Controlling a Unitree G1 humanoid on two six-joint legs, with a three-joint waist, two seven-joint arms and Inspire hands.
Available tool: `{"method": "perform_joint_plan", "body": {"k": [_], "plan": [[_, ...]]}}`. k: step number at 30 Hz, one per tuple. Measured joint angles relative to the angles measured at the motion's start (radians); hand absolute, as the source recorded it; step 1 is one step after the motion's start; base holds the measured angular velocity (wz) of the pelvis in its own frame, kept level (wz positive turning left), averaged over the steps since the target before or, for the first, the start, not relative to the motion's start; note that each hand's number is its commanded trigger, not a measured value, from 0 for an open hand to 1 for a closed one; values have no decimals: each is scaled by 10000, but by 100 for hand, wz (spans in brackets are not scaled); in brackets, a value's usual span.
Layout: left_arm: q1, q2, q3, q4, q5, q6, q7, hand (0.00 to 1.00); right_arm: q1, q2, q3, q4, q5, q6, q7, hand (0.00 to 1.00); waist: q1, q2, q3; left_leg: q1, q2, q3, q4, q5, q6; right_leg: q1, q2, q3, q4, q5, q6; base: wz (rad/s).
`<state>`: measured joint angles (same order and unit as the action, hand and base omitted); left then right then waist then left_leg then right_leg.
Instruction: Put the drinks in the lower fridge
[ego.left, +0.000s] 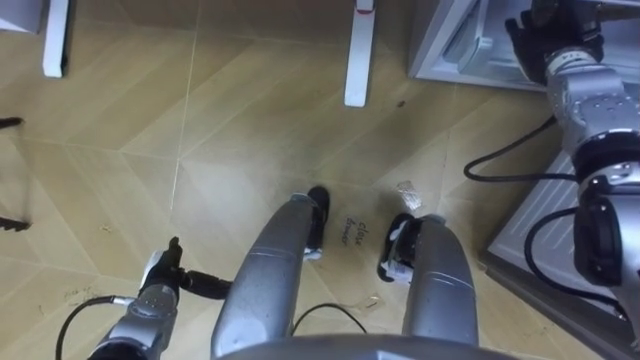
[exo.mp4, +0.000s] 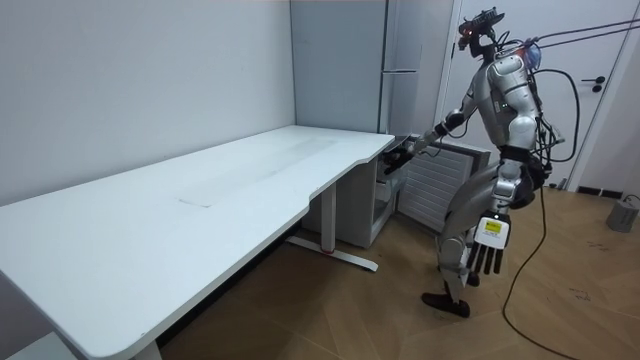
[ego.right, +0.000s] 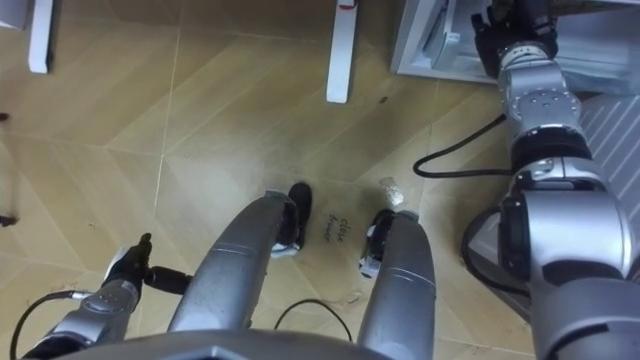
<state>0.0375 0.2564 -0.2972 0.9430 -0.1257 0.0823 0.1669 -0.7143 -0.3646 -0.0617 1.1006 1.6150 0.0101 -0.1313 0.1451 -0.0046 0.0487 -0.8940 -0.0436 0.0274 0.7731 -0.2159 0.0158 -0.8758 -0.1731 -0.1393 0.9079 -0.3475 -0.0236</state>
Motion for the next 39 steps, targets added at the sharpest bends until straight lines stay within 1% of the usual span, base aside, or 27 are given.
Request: {"method": "perform_joint_plan", "body": {"k": [5,8,14,17,21,27,32,33,35,39], "plan": [[4,-26,-39,11,-1,-2,10,0,101,30,-4,460,220,38,-61,0,9,29,-9,533,42,26,-404,26,29,549,101,17,-533,156,89,-7],[-8,-23,-25,3,-1,3,18,0,275,44,0,552,245,73,15,0,38,83,-4,982,131,31,-722,29,38,1051,254,14,-1043,272,148,-10],[-58,-34,-15,-1,102,49,9,0,277,43,-22,996,244,137,30,0,66,152,11,1477,144,89,-1037,30,64,1570,269,-9,-1434,333,180,-2],[-84,-80,-14,14,115,102,-10,0,279,44,-23,1146,245,174,14,0,82,164,14,1747,127,156,-1257,28,71,1773,224,3,-1522,324,195,-1],[-103,-142,-12,141,108,171,-41,0,280,47,-28,1461,239,358,-113,0,125,161,20,2199,143,218,-1549,46,75,2162,245,19,-1766,330,191,-3],[-213,-156,3,210,85,191,-59,0,289,89,-30,1460,239,365,-531,0,0,125,43,2457,139,228,-1700,56,81,2457,239,-5,-2014,349,235,0],[-489,-153,25,322,72,163,-132,0,289,88,-81,1457,216,363,-537,0,-52,86,67,2466,144,277,-1660,57,94,2456,209,19,-2008,357,258,0],[-517,-153,38,336,64,103,-172,0,289,88,-82,1457,183,363,-537,0,-50,81,70,2469,137,283,-1653,57,94,2455,203,16,-1998,355,260,0],[-512,-153,62,376,55,3,-234,0,290,88,-80,1457,115,363,-537,0,-57,67,79,2488,129,282,-1659,57,94,2470,207,17,-1994,353,262,0],[-505,-153,85,513,26,5,-236,0,297,88,-80,1455,16,363,-537,0,-57,33,91,2495,130,281,-1642,58,96,2489,214,14,-1982,353,261,0]]}}
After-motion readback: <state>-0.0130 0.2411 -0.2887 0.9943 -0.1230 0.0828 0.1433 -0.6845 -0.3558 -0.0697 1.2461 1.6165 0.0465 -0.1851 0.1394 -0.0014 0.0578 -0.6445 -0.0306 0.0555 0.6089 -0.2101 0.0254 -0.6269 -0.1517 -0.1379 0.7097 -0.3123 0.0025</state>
